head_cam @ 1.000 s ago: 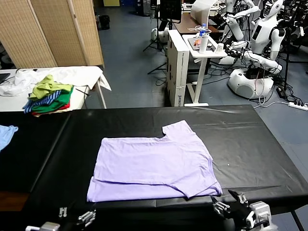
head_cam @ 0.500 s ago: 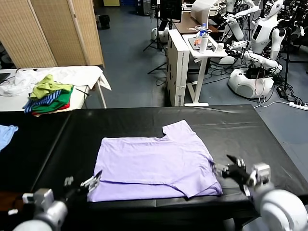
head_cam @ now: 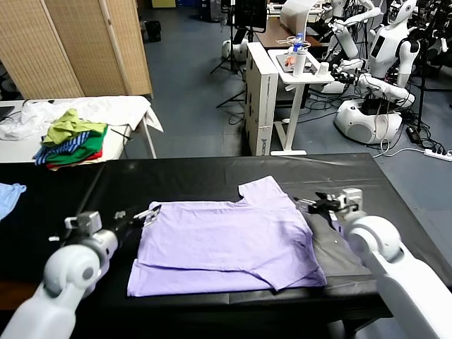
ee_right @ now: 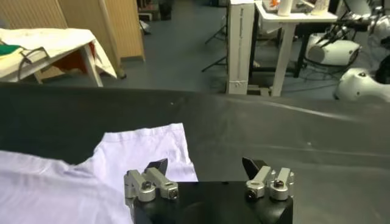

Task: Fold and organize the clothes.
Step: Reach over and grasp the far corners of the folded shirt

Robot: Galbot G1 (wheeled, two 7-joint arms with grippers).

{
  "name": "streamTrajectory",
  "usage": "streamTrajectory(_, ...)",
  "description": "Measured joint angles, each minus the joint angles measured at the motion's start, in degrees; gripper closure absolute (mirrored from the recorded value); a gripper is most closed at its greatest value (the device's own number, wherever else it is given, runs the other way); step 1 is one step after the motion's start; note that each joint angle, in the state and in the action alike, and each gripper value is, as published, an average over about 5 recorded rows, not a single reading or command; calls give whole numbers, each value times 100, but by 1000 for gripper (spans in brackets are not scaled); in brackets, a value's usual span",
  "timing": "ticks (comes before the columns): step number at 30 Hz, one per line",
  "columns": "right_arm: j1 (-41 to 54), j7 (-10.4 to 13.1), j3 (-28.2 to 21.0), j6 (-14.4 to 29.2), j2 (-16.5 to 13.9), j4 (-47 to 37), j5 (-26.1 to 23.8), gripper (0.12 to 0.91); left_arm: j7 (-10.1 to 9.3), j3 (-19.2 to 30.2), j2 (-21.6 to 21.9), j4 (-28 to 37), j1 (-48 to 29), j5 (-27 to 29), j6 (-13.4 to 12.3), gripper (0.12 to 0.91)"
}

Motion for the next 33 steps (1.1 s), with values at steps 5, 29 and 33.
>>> streamTrajectory(5,435,-17,-347,-11,241,-488,-66,118,96,417,-4,660,-600,7,15,123)
streamTrajectory(29,840,-174,-810,-68,736,-1354,-388,281,301,676,72,1406,-857,186,78,356)
streamTrajectory(33,838,-180,-805,-116,753,-1370,-376,387,347,683,109,1407,-844,188,93,467)
